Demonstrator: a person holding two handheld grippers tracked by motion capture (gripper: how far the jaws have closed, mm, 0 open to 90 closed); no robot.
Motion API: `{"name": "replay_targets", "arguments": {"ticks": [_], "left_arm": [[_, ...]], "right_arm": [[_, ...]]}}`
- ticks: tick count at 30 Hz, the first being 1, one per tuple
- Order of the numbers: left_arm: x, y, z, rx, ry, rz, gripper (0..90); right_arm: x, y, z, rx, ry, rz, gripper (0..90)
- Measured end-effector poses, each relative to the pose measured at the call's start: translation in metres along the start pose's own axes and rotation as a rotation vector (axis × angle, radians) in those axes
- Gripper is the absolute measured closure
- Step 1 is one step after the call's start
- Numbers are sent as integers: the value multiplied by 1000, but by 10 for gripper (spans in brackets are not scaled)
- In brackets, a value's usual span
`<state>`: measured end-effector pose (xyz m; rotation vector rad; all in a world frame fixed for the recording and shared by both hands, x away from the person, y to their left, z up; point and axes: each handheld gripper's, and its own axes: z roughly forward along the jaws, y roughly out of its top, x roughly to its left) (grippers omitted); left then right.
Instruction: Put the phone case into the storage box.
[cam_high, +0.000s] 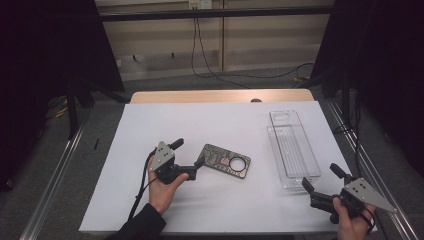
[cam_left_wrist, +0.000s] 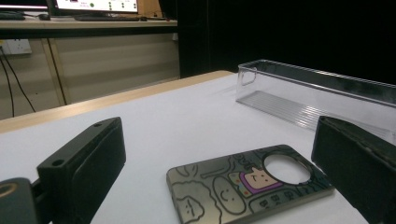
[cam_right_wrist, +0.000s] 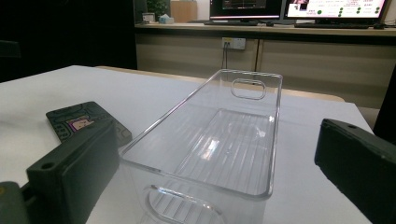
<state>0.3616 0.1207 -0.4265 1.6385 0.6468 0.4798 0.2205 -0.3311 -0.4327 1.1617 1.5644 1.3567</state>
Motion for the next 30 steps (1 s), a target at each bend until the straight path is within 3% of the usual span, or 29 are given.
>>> {"name": "replay_targets", "arguments": {"ticks": [4, 5, 8, 10, 13, 16, 18, 23, 30], "left_arm": [[-2, 3, 7, 2, -9, -4, 28], [-2, 4, 12, 4, -11, 21, 28], [-1, 5, 17, 13, -30, 35, 44], [-1, 5, 21, 9, -28, 11, 36], [1, 9, 28, 18, -21, 38, 31], [2, 12, 34, 8, -42, 29, 52], [2, 14, 41, 20, -32, 58, 45], [4, 16, 51, 14, -19, 65, 43], [10, 15, 69, 52, 5, 88, 27]], "right_arm": [[0, 0, 0, 0, 1, -1, 0], [0, 0, 0, 1, 1, 0, 0], [0, 0, 0, 3, 5, -1, 0], [0, 0, 1, 4, 6, 0, 0], [0, 0, 1, 3, 6, 0, 0], [0, 0, 1, 5, 8, -1, 0], [0, 0, 1, 5, 9, -1, 0], [0, 0, 1, 2, 7, 0, 0], [0, 0, 1, 3, 9, -2, 0]]}}
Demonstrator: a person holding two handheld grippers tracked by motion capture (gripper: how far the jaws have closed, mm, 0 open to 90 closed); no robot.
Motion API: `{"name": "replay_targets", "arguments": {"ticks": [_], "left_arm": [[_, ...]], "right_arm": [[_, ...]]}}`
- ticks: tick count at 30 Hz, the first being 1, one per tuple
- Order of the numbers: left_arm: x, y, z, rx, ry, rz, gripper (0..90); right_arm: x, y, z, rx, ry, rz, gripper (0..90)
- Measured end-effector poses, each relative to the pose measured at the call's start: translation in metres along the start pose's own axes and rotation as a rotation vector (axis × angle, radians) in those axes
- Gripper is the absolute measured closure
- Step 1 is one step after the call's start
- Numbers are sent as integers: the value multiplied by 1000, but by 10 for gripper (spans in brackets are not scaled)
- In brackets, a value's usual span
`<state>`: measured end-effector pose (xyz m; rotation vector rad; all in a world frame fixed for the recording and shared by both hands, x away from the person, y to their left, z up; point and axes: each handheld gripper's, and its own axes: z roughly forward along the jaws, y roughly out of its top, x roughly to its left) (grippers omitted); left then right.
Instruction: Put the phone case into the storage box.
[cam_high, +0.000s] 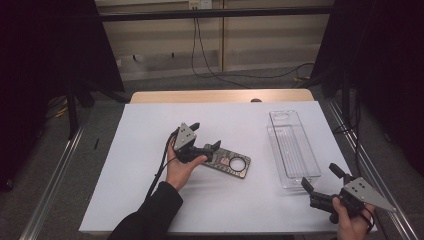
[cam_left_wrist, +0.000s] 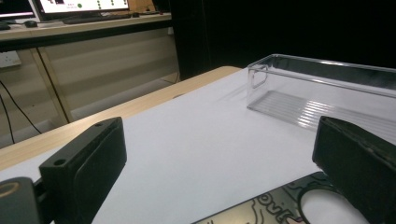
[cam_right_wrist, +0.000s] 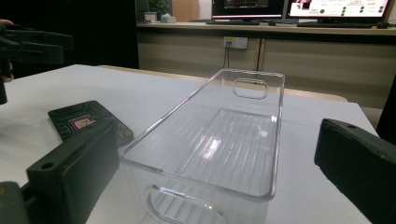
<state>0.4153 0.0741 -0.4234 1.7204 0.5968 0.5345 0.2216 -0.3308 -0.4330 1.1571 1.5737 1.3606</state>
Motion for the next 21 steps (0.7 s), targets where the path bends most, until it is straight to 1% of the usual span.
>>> {"name": "replay_targets", "arguments": {"ticks": [2, 3, 4, 5, 6, 7, 9, 11, 13, 14, 15, 16, 17, 18, 19, 20, 21], "left_arm": [[3, 1, 4, 2, -6, -10, 23], [4, 2, 6, 3, 2, -20, 22], [5, 2, 7, 9, 17, -12, 22], [6, 3, 9, 11, 22, -9, 28], [8, 4, 10, 11, 19, -13, 37], [9, 4, 12, 0, 29, -31, 39], [10, 4, 15, -9, 31, -42, 58], [12, 4, 18, -6, 35, -48, 67], [15, 3, 22, -8, 40, -30, 83], [15, 2, 23, -3, 48, -27, 121], [16, 1, 25, 9, 46, -28, 121], [17, 1, 27, 11, 39, -36, 132], [17, 1, 28, 14, 35, -43, 164], [17, 1, 29, 15, 34, -39, 164], [16, 2, 30, 15, 27, -47, 172], [15, 3, 31, 17, 25, -49, 213], [15, 4, 31, 24, 20, -46, 230]], "right_arm": [[0, 0, 0, 1, 1, 1, 0], [0, 0, 0, 2, 3, 2, 0], [0, 0, 0, 2, 3, 2, 0], [0, 0, 0, 2, 3, 2, 0], [0, 0, 0, 3, 4, 1, 0], [0, 0, 0, 3, 3, 2, 0], [0, 0, 0, 2, 3, 2, 0], [0, 0, 0, 2, 4, 1, 0], [0, 0, 0, 5, 6, 0, 0], [0, 0, 0, 6, 8, 1, 0], [0, 0, 0, 6, 8, 1, 0], [0, 0, 0, 6, 8, 1, 0], [0, 0, 0, 7, 9, 0, 0], [0, 0, 0, 7, 9, 0, 0], [0, 0, 0, 7, 9, 0, 0], [0, 0, 0, 7, 9, 0, 0], [0, 0, 0, 6, 10, 0, 0]]}}
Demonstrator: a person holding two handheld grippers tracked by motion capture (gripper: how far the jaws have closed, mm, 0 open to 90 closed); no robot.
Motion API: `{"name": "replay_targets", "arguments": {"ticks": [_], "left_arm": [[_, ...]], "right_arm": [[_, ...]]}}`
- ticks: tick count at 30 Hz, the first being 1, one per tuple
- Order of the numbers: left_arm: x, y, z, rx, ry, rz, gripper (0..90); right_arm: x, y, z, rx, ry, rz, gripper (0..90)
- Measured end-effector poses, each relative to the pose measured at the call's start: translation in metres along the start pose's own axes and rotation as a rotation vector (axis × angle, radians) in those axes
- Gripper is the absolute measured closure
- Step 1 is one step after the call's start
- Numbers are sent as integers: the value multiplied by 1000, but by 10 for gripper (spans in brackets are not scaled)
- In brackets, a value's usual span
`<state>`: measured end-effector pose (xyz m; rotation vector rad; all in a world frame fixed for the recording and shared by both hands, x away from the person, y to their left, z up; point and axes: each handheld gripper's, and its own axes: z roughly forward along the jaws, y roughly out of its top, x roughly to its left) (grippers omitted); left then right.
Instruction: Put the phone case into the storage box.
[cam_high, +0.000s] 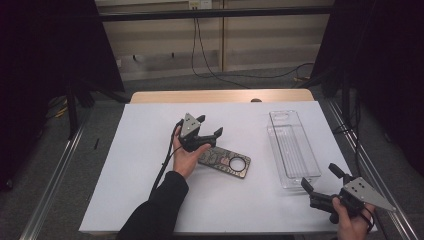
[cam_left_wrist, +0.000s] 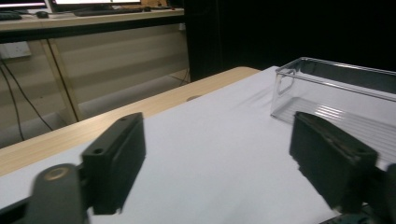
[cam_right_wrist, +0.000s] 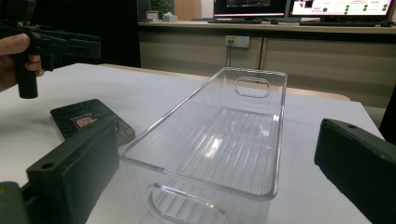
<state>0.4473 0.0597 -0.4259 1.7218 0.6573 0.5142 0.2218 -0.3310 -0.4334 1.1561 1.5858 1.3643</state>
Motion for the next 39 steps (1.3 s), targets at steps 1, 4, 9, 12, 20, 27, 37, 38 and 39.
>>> {"name": "replay_targets", "arguments": {"ticks": [1, 4, 9, 12, 20, 27, 37, 38, 39], "left_arm": [[-1, 1, 1, 1, -2, -2, 238], [-1, 4, 2, 12, -19, -11, 307], [-4, 7, 4, 23, -58, 3, 475], [-5, 8, 4, 33, -76, 7, 546], [-7, 9, 8, 78, -136, 21, 775], [-7, 13, 10, 132, -174, 18, 900], [-2, 20, 16, 279, -212, -20, 900], [-1, 22, 16, 306, -207, -21, 900], [-1, 23, 18, 325, -207, -24, 900]], "right_arm": [[0, 0, 0, 0, 1, -1, 0], [0, 0, 0, 1, 2, 1, 0], [0, 0, 0, 1, 3, -1, 0], [0, 0, -1, 1, 4, -3, 0], [1, 0, -2, 1, 4, -11, 0], [1, 0, -2, 1, 3, -8, 0], [0, 0, -2, 2, 3, -11, 0], [0, 0, -2, 2, 3, -11, 0], [0, 0, -2, 3, 3, -10, 0]]}}
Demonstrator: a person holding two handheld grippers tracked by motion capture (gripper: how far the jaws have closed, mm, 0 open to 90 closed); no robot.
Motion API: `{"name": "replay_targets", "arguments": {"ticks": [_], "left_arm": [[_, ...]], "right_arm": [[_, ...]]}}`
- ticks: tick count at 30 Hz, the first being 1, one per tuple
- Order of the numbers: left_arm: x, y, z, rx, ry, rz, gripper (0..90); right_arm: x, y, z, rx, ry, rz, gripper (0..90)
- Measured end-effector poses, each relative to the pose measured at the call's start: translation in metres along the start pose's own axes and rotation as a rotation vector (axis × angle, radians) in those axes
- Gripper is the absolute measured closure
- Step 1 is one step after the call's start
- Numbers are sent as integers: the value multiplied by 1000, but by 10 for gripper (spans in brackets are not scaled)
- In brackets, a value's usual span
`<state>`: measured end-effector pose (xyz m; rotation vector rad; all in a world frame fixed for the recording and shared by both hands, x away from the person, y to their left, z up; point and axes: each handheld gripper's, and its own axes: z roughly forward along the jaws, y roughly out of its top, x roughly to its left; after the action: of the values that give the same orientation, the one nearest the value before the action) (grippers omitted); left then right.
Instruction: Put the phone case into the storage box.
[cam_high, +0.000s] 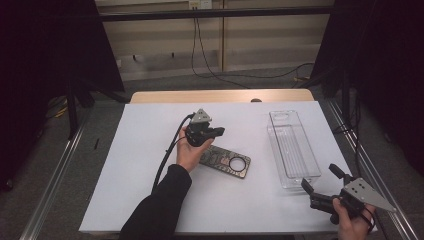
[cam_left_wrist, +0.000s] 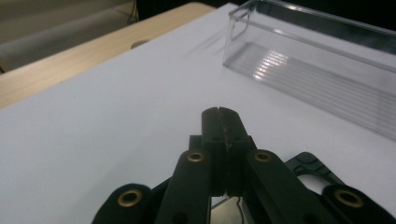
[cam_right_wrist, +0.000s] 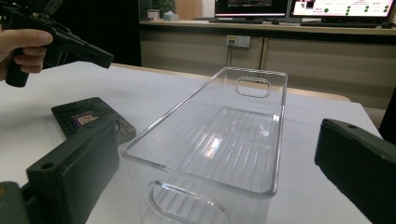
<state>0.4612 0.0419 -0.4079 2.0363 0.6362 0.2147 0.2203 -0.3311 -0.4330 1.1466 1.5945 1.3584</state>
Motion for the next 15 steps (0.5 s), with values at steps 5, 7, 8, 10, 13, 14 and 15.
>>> {"name": "replay_targets", "arguments": {"ticks": [5, 7, 8, 10, 13, 14, 15], "left_arm": [[2, 6, 3, 72, -6, -2, 900], [3, 9, 5, 117, -23, -4, 900], [3, 10, 6, 130, -25, -1, 900], [4, 12, 8, 161, -20, 9, 900], [6, 14, 12, 196, -20, 4, 900], [6, 14, 13, 208, -14, 2, 900], [7, 14, 15, 219, -8, -5, 900]], "right_arm": [[0, 0, 0, 2, 4, -1, 0], [0, 0, 0, 1, 4, -1, 0], [0, 0, 0, 2, 6, 0, 0], [0, 0, 0, 2, 6, 0, 0], [0, 0, 0, 3, 6, 0, 0], [0, 0, 0, 4, 7, -2, 0], [0, 0, 0, 4, 7, -2, 0]]}}
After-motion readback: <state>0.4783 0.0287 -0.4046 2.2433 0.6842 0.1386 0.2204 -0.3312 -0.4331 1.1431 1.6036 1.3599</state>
